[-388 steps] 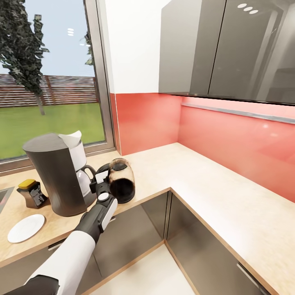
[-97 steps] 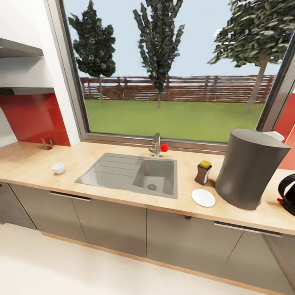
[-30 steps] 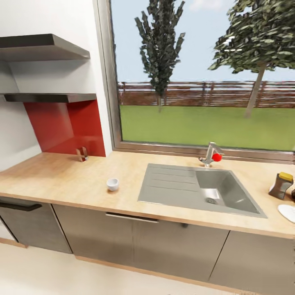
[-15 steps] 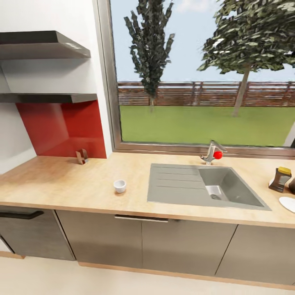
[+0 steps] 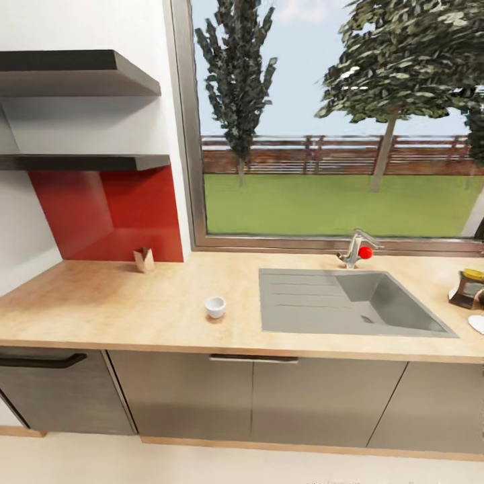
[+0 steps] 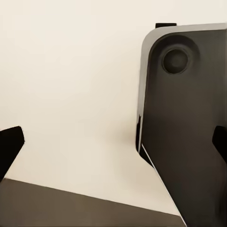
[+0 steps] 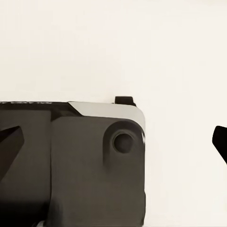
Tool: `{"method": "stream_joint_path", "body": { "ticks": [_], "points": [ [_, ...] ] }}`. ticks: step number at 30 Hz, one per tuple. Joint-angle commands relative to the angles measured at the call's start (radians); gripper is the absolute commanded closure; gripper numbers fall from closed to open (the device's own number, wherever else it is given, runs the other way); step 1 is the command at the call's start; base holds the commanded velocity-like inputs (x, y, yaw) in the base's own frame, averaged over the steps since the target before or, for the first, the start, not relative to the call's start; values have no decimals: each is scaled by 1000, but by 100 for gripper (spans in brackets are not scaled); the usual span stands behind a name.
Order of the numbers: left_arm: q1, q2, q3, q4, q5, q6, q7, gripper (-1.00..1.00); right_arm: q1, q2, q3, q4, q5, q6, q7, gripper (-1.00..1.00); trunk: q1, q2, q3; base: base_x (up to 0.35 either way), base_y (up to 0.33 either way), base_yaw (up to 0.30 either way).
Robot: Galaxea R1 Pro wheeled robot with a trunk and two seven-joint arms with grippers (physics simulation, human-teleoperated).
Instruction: Set up a coffee station on the kitchen countertop: keep the coffee maker on the countertop, move the bottle of coffee from the kitchen shelf to the counter next to the coffee maker, place a paper coffee filter on top of the coffee maker, put the saucer next to the coffee maker with the coffee cup on the saucer, and place the electric kettle next to the coffee maker.
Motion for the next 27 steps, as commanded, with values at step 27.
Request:
{"method": "stream_joint_path", "body": {
  "ticks": [27],
  "points": [
    [-3, 26, -16, 0, -5, -7, 13, -100, -2, 6, -14, -176, 3, -77, -6, -100, 0, -2, 2, 0, 102, -34]
  ]
}}
